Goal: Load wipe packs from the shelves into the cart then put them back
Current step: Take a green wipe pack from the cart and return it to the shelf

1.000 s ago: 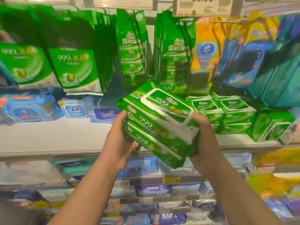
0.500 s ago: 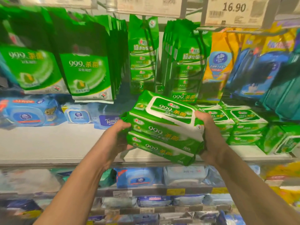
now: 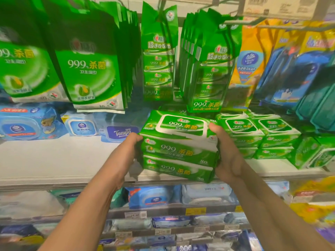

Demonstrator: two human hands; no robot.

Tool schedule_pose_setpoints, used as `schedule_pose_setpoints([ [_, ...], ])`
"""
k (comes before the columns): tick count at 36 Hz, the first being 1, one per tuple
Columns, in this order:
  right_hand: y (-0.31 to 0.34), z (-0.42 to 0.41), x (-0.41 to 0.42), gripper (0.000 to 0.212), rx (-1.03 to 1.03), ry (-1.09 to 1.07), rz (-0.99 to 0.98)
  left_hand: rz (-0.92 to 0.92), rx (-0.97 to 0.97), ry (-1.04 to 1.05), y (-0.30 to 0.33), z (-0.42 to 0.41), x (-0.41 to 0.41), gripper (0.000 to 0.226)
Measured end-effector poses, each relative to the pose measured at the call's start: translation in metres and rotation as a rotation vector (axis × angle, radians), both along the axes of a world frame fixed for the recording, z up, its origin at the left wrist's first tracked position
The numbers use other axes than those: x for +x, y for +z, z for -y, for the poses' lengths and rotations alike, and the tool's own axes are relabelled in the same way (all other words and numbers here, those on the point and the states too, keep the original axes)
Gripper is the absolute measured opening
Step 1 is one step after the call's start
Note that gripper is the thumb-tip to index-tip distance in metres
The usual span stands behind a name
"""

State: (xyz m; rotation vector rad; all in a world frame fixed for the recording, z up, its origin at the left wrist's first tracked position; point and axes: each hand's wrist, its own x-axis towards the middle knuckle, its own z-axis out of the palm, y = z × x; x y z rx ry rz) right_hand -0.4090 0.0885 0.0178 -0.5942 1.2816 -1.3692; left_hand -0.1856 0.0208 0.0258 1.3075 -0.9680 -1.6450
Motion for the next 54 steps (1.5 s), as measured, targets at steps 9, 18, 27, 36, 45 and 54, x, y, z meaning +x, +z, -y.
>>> schedule_pose_setpoints([
  [9,-0.005,-0.006,0.005,0.049,0.024,-0.097,-0.201,0.253,-0.073,-0.131,-0.005,-0.006,0.004,0.064],
  [18,-0.017,-0.046,-0.002,0.051,-0.117,0.127,-0.684,-0.028,-0.168,-0.223,-0.018,-0.003,-0.012,0.050],
  [27,-0.036,-0.045,-0.011,0.057,-0.060,0.096,-1.044,-0.099,-0.211,-0.209,-0.021,-0.011,-0.019,0.054],
  [36,-0.032,-0.034,-0.016,0.043,-0.140,-0.051,-1.082,-0.077,-0.234,-0.258,-0.022,-0.024,-0.035,0.058],
  [45,-0.051,-0.047,-0.019,0.108,-0.193,-0.210,-1.325,0.334,-0.446,-0.399,-0.036,-0.007,0.000,0.057],
  [54,-0.055,-0.036,-0.026,0.095,-0.147,-0.293,-1.671,0.778,-0.717,-0.457,-0.044,0.005,-0.014,0.040],
])
